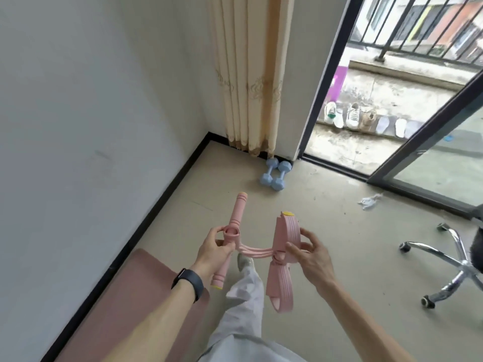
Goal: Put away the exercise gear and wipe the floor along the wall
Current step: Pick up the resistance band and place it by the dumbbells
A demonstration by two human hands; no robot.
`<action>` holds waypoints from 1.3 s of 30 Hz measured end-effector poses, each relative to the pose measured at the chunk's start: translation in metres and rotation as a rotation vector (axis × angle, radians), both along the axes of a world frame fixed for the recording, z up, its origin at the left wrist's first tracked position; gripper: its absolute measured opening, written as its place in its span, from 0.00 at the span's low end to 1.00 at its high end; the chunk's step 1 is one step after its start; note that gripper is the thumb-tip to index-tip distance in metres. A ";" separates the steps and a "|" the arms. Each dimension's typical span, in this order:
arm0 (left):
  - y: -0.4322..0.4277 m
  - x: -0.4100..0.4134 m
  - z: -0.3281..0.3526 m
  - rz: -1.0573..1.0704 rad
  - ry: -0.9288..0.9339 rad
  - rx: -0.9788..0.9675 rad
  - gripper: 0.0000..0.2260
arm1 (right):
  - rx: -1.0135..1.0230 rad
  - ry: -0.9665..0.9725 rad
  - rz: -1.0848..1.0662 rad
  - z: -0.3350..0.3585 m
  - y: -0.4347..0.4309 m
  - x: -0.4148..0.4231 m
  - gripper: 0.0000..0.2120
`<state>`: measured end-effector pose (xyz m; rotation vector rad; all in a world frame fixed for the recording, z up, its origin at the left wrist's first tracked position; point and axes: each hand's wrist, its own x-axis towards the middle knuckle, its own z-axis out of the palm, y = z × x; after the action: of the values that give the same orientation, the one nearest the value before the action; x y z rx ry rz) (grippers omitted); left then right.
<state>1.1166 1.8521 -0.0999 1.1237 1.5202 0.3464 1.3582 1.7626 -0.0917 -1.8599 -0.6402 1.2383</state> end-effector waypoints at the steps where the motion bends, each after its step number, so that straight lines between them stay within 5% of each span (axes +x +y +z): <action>1: 0.021 0.008 -0.005 0.008 -0.004 -0.008 0.16 | -0.002 -0.001 0.011 -0.004 0.022 0.009 0.24; 15: 0.290 0.118 -0.025 0.161 -0.038 -0.144 0.22 | -0.035 -0.052 0.110 -0.007 0.320 0.126 0.24; 23: 0.371 0.153 -0.057 0.357 0.068 -0.203 0.16 | -0.187 -0.002 0.285 -0.062 0.467 0.166 0.20; 31: 0.430 0.195 -0.092 0.395 0.120 -0.253 0.23 | -0.372 0.057 0.373 -0.121 0.576 0.162 0.27; 36: 0.461 0.217 -0.150 0.307 0.027 -0.298 0.25 | -0.454 0.308 0.167 -0.159 0.608 0.145 0.06; 39: 0.480 0.212 -0.188 0.190 0.038 -0.371 0.28 | -0.519 0.363 0.077 -0.187 0.620 0.146 0.04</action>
<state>1.3285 2.3323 -0.2878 0.7004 1.6485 0.1611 1.5038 2.3822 -0.2791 -1.9445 -0.2001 1.8701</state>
